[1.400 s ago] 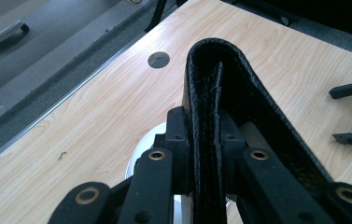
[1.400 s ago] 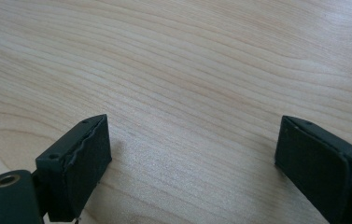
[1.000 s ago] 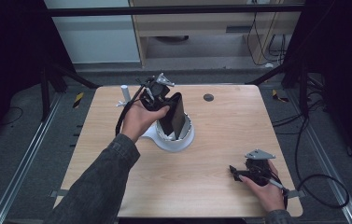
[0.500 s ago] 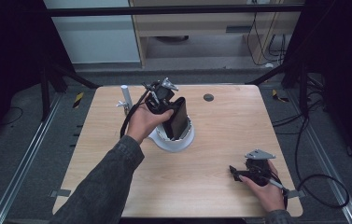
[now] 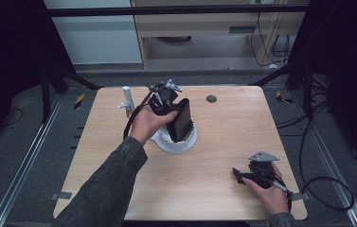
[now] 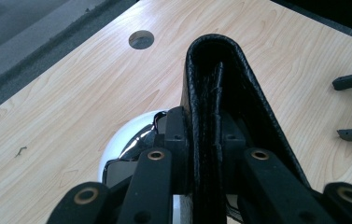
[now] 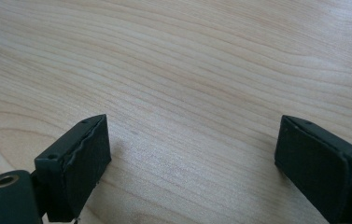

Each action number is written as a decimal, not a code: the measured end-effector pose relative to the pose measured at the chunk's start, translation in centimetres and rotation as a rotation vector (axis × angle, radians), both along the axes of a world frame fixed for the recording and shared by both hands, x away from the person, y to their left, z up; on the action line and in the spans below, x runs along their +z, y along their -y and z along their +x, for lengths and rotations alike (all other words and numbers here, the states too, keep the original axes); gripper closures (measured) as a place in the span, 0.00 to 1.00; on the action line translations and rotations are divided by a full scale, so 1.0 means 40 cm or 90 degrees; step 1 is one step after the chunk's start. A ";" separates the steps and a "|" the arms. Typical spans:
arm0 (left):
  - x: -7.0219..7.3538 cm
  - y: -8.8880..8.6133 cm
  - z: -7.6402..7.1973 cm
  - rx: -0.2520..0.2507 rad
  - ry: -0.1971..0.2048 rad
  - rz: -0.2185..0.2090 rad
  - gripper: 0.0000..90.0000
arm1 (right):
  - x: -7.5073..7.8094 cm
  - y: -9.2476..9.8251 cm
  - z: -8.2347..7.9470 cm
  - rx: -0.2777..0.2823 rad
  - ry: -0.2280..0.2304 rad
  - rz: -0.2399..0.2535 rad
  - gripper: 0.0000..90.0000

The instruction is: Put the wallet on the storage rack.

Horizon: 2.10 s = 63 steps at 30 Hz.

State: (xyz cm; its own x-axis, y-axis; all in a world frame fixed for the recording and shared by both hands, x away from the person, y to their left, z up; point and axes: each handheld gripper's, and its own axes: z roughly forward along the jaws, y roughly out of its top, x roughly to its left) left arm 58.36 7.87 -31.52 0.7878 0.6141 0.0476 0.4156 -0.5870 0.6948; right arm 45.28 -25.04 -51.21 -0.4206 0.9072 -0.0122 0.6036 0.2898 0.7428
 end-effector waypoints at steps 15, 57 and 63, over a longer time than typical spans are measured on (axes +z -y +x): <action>-0.005 -0.006 0.022 0.014 -0.010 0.009 0.85 | 0.000 0.000 0.000 0.001 0.001 0.000 0.12; 0.098 -0.073 -0.073 0.050 0.135 -0.016 0.56 | 0.000 -0.001 -0.001 0.001 -0.003 0.004 0.11; 0.087 -0.078 -0.098 0.046 0.132 -0.024 0.41 | 0.000 -0.001 -0.001 0.000 -0.004 0.003 0.11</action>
State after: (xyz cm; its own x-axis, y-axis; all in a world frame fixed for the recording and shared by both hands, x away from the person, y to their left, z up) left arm 54.46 11.00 -28.04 0.7177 0.6729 0.1791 0.3019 -0.5325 0.7908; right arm 45.26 -24.99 -51.21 -0.4209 0.9071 -0.0052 0.6084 0.2866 0.7401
